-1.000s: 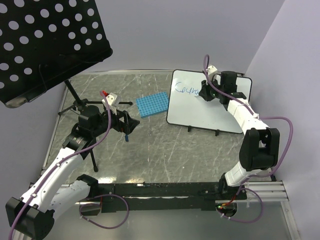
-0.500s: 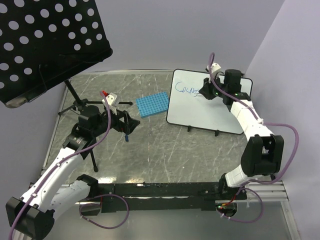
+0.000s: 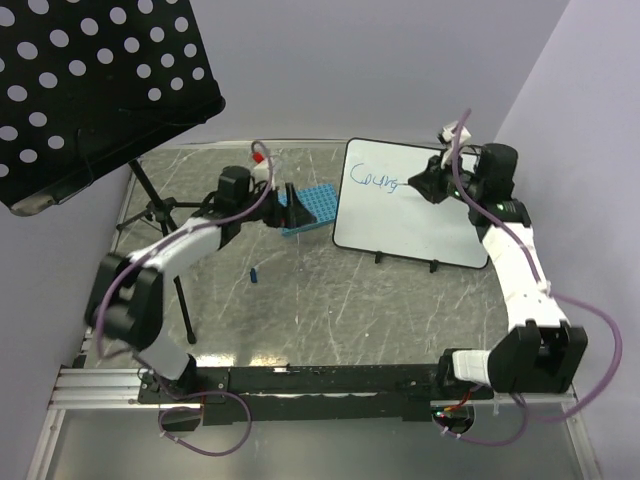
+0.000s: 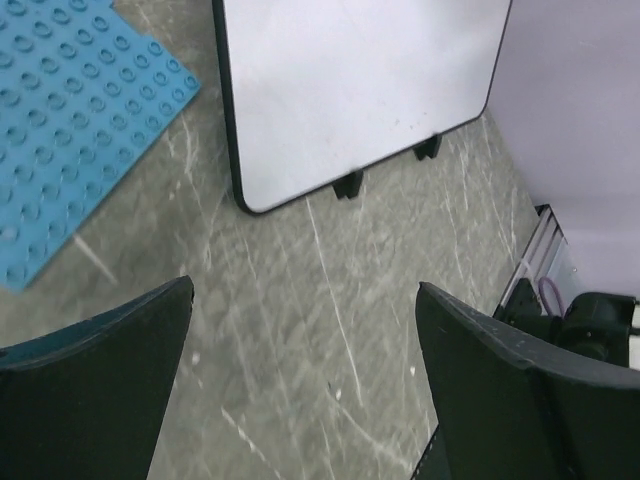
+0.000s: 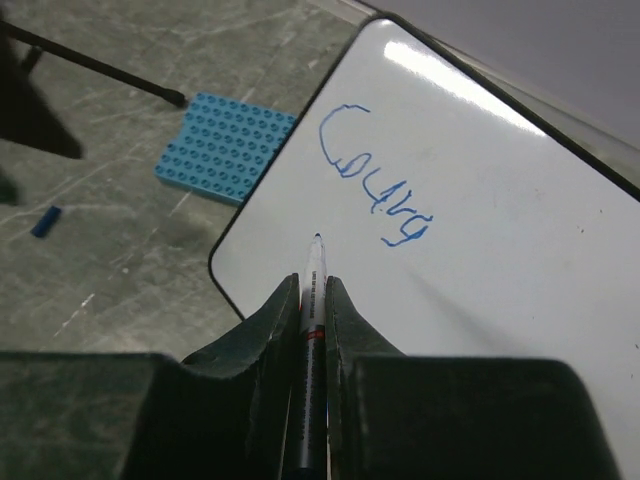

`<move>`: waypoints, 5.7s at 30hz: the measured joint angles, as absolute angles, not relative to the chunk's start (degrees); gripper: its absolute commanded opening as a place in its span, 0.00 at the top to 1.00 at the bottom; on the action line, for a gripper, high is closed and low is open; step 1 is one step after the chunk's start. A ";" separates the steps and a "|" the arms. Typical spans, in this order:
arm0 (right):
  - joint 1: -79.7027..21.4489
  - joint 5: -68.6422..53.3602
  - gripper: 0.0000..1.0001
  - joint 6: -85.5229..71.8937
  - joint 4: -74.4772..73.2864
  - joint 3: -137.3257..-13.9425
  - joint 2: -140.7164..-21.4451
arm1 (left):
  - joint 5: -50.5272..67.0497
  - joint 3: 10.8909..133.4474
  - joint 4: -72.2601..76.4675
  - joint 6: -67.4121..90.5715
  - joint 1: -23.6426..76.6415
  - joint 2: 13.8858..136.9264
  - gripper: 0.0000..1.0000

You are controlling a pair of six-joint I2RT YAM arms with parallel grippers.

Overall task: Write a sentence on the whiteboard
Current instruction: Pick up the whiteboard from the whiteboard stand.

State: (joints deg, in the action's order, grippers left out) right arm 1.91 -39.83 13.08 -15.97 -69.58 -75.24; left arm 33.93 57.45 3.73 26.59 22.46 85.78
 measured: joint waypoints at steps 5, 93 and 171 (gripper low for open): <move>4.86 -44.82 1.00 11.33 -14.76 -65.08 -68.12 | 39.86 70.28 7.84 28.58 22.06 103.61 0.15; 10.55 -56.18 1.00 8.08 -13.06 -61.78 -67.20 | 38.65 84.31 33.91 44.51 30.74 115.70 0.99; 6.28 -56.18 1.00 10.79 -15.44 -61.76 -69.34 | 21.67 47.46 42.28 38.65 35.83 92.09 0.99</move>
State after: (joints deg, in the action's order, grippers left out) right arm 6.28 -56.18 10.79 -15.44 -61.76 -69.34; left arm 21.67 47.46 42.28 38.65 35.83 92.09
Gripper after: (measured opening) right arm 0.180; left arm 0.059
